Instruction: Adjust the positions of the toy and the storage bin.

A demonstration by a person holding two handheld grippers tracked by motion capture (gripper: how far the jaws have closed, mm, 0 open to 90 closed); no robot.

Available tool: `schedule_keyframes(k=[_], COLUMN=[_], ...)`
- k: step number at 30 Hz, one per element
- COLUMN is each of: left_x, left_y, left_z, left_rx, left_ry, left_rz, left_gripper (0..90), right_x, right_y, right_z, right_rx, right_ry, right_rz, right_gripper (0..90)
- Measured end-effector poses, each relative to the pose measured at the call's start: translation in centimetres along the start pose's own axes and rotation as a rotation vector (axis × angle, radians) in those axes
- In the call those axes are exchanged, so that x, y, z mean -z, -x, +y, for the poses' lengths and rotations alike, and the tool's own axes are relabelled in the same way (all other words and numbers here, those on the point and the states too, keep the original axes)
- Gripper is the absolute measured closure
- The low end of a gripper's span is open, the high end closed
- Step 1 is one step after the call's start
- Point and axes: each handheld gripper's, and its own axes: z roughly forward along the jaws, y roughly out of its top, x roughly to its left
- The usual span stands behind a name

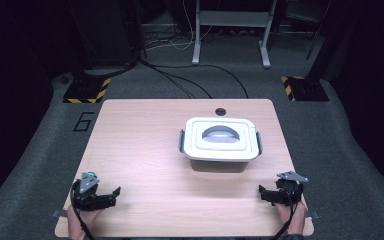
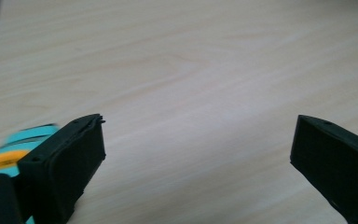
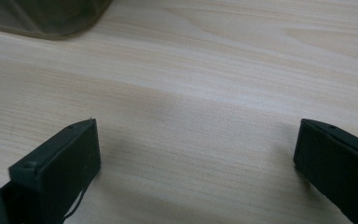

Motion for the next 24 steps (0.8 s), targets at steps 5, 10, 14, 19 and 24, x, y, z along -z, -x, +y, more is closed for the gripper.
schedule_keyframes(k=[5,10,14,19,24], left_x=[-1.7,-2.6,-3.3,-3.4,-3.5], left_y=[1.5,2.1,2.1,1.9,1.8], left_z=[0.1,-0.1,-0.7,-1.0,-0.9], left_rx=[-0.046,-0.067,-0.071,-0.043,-0.049], left_ry=[-0.053,-0.082,-0.095,-0.084,-0.09], left_rz=[-0.058,-0.066,-0.07,-0.08,-0.101], left_gripper=[0.3,0.0,0.0,0.0,0.0], right_x=[0.4,0.7,1.6,3.4,4.6], right_y=[0.3,-0.3,-0.9,-1.7,-2.4], right_z=[0.0,0.6,2.0,4.5,6.8], right_rx=[-0.041,-0.022,-0.001,0.032,0.051], right_ry=[0.018,0.014,0.039,0.087,0.11], right_rz=[0.062,0.078,0.102,0.132,0.117], right_gripper=[0.0,0.0,0.0,0.0,0.0])
